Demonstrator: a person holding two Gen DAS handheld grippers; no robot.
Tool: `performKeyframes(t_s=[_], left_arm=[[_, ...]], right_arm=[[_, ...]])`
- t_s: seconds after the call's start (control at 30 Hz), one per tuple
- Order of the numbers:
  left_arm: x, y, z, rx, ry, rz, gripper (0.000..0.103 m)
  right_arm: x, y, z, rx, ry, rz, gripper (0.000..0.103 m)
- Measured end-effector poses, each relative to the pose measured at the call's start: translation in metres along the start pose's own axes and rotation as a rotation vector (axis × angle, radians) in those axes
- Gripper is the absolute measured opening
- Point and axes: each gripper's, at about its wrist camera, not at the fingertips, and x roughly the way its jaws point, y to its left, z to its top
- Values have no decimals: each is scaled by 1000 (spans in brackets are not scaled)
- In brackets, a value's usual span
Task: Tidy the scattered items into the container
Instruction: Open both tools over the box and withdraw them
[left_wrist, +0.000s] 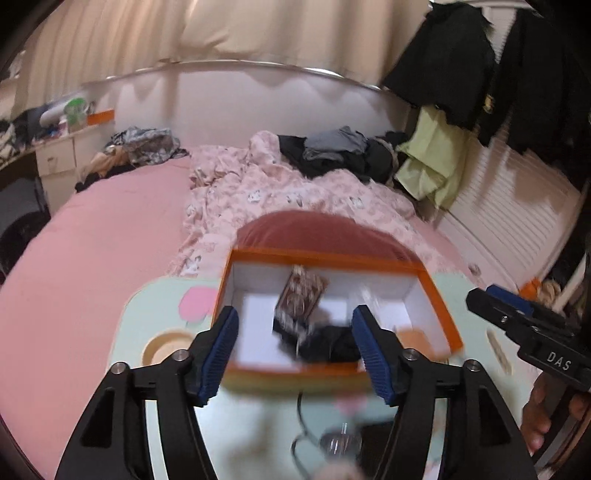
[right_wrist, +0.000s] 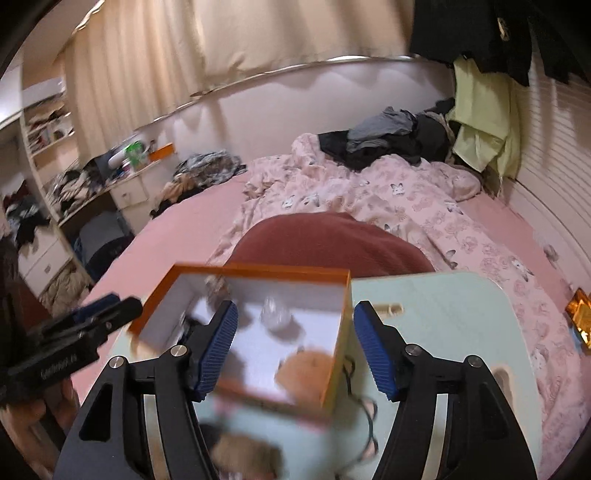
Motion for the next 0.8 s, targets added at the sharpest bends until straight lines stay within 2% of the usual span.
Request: performKeyframes(t_s=[0.07,0.2,0.37,0.5,0.57,0.6,0.7,0.8], left_arm=[[-10,1,-14,7,16,-3,67],[-20,4,-48,-29,85,-55,70],[-17,-6,-97,12,157,-39,70],[-15,-10,-125,39,187,8,72],[-13,-6,-135,21,205,23,73],[-15,-5,-138,16,182,41,75],[-15,-7,-139,27,185,62,80],[-9,-16,-142,79,204,135,93]], right_arm=[[-13,4,-20,-26,3,-22,66],[-20,-1,-69,9,63,14,66],[-19,4,-114,-24,133,-5,66],[-23,5,-126,-43,142,-16,66],[-23,2,-128,-35,146,-33,66],[-23,0,-129,-27,150,-46,66],[-16,-8,-132,-1,181,-73,66],[-13,-5,-133,-34,187,-135,67]])
